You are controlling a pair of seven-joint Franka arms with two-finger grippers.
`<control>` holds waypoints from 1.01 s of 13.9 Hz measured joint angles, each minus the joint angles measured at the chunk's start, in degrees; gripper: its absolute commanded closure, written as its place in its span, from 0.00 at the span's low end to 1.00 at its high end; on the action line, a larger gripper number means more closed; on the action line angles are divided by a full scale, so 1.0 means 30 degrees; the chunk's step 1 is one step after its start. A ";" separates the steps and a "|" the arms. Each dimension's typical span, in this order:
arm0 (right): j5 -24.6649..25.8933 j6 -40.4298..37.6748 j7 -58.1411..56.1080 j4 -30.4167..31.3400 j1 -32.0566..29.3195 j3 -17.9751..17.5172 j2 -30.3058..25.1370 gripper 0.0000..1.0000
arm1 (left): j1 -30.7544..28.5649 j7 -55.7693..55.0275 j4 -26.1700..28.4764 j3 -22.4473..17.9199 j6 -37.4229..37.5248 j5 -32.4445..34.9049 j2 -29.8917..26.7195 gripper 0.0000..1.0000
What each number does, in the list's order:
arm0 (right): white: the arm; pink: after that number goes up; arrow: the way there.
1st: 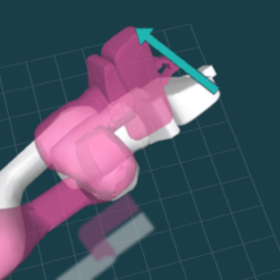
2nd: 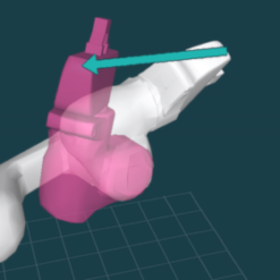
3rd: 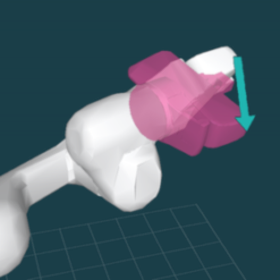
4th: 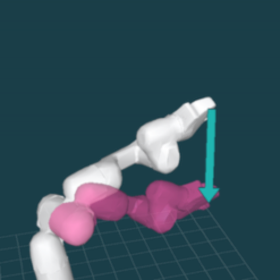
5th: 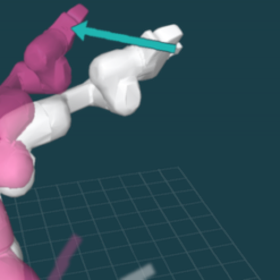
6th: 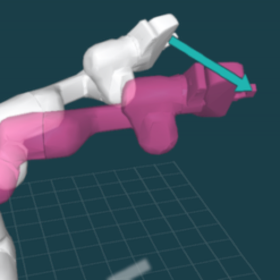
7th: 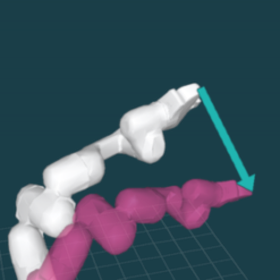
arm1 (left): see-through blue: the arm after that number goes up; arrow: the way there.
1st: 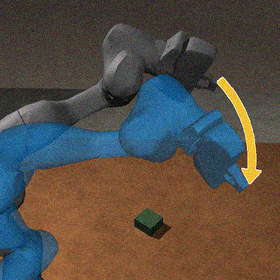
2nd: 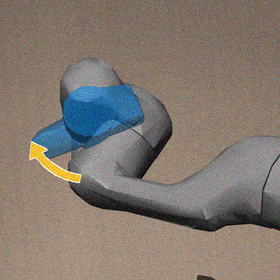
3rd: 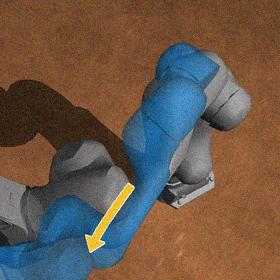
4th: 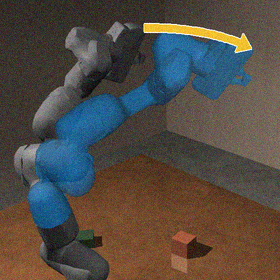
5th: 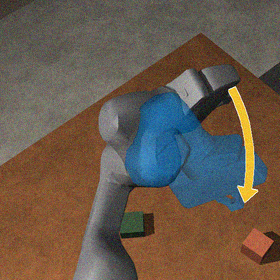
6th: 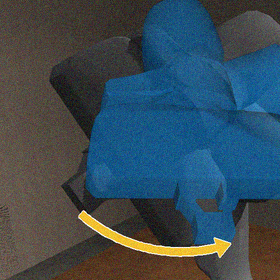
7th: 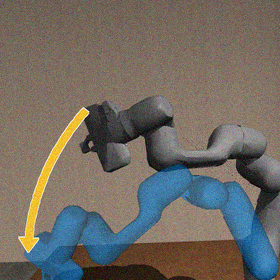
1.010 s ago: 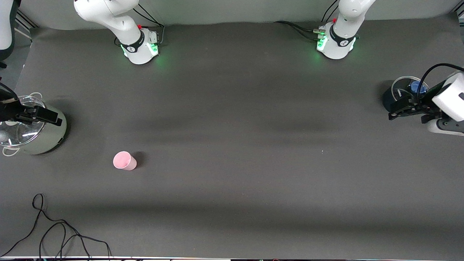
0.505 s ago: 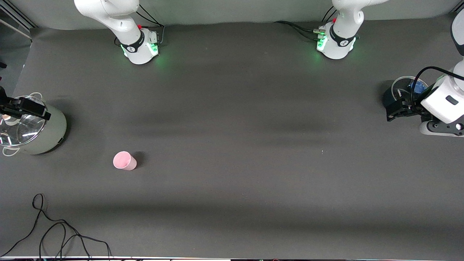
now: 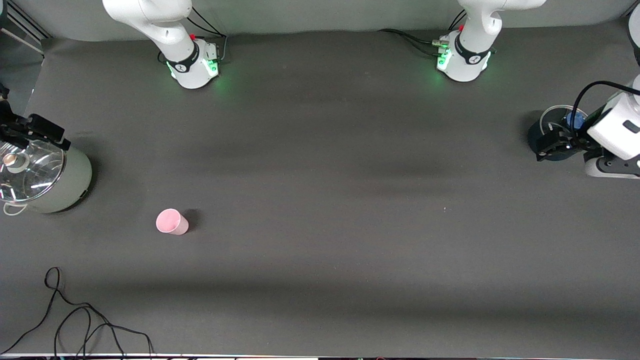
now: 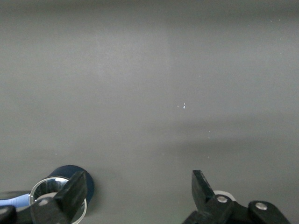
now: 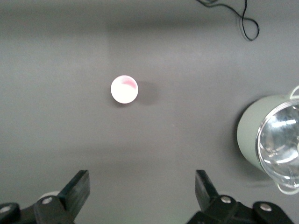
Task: Transfer pink cup from left to right arm
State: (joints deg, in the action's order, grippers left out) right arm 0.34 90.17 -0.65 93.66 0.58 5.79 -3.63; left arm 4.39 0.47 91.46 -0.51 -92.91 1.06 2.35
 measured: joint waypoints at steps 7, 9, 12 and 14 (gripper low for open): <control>0.0017 -0.0201 0.0000 -0.0097 0.0096 -0.0187 0.0986 0.00 | -0.0401 0.0001 0.0382 0.0562 -0.0020 -0.0009 -0.0339 0.00; 0.0017 -0.0201 0.0000 -0.0198 0.0096 -0.0214 0.1103 0.00 | -0.0469 0.0002 0.0384 0.0566 -0.0007 -0.0290 -0.0339 0.00; 0.0017 -0.0207 0.0000 -0.0287 0.0092 -0.0214 0.1104 0.00 | -0.0531 0.0007 0.0392 0.0565 0.0020 -0.0746 -0.0339 0.00; 0.0017 -0.0208 0.0000 -0.0287 0.0092 -0.0214 0.1105 0.00 | -0.0531 0.0007 0.0405 0.0566 0.0031 -0.0787 -0.0338 0.00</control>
State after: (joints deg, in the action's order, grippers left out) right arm 0.39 89.55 -0.65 92.80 0.86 5.14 -0.31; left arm 2.80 0.49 92.67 1.19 -92.82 -1.30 1.34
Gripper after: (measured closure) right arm 0.000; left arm 0.000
